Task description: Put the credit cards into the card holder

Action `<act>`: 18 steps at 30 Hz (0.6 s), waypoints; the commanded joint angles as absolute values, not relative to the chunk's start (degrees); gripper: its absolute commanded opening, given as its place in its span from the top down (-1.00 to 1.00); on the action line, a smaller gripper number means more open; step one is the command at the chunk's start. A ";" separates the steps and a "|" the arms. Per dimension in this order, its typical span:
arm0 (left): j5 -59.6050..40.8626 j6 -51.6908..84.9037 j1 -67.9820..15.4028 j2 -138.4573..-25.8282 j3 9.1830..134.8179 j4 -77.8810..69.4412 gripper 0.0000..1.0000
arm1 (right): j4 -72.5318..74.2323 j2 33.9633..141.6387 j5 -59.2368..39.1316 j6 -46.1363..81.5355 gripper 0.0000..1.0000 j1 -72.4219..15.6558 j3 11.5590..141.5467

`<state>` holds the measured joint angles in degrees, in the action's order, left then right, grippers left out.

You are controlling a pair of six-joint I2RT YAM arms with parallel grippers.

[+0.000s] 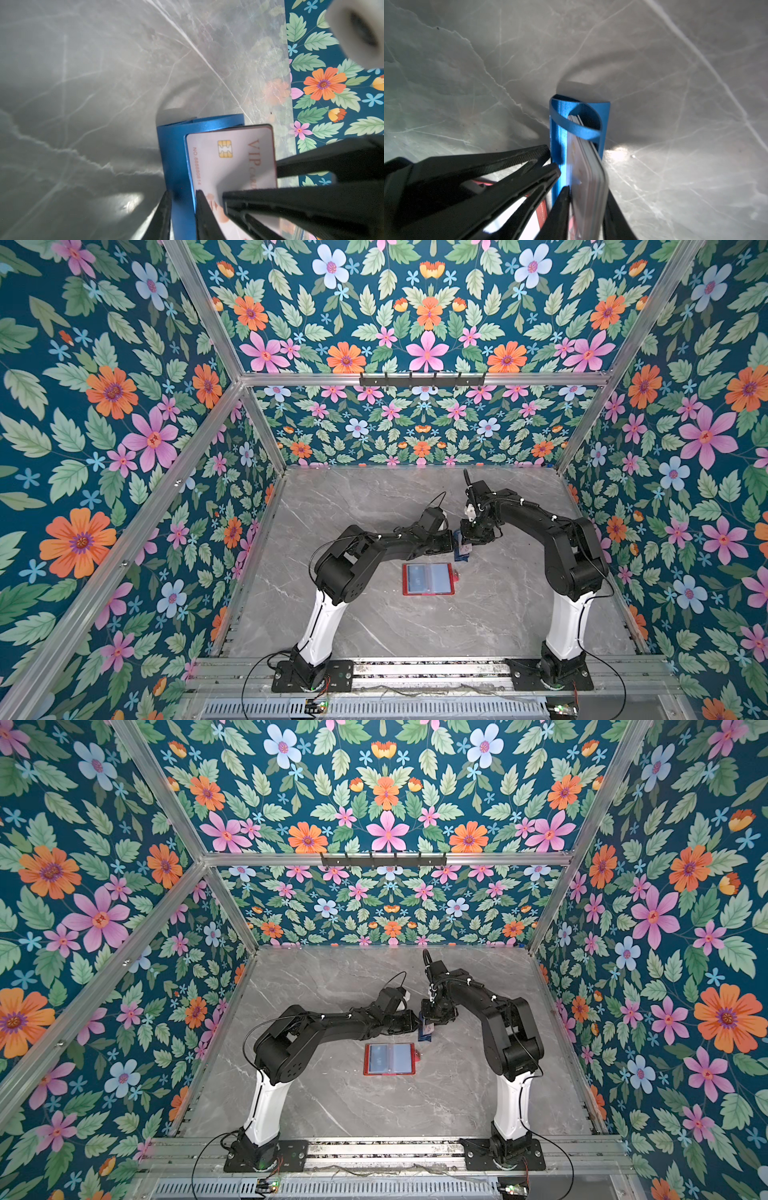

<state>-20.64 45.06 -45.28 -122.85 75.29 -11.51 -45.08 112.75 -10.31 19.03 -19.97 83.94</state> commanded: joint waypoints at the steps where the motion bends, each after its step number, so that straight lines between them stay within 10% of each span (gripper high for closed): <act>1: -19.15 45.35 -45.35 -122.87 75.37 -9.93 0.56 | -46.45 112.02 -8.79 19.25 0.46 -20.04 84.11; 18: -18.43 45.53 -45.35 -122.85 75.48 -9.23 0.57 | -47.91 109.62 -8.17 18.81 0.51 -19.96 84.82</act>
